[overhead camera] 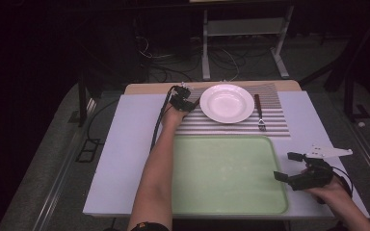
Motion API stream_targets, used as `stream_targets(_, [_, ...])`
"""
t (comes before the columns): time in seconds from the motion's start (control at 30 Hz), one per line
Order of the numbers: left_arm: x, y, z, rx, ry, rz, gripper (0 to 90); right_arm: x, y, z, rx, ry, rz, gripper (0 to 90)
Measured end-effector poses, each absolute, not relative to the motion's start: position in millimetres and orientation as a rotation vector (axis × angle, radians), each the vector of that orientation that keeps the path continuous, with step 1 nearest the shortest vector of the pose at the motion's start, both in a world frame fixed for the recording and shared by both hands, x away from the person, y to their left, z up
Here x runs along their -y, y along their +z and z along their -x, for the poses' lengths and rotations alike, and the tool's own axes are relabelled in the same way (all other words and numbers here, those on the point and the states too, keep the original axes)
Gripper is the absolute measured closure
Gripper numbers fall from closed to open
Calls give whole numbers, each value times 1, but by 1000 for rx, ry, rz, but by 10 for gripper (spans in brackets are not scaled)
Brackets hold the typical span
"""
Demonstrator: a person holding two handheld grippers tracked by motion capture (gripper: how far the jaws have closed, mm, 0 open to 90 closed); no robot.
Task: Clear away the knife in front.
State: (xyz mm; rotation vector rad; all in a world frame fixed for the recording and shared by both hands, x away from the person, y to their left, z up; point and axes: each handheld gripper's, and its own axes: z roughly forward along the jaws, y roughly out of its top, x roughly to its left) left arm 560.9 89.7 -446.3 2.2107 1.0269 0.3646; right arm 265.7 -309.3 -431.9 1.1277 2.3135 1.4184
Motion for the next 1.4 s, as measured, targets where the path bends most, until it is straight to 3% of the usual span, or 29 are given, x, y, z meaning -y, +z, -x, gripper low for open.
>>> stream_targets(0.67, [-110, -430, -558, -1082, 327, -2208, 773, 311, -432, -266, -2305, 1423, -1139, 2])
stream_targets(1.4, [-147, -406, -498, -1126, 278, -2175, 772, 307, -432, -266, -2315, 1416, -1120, 2])
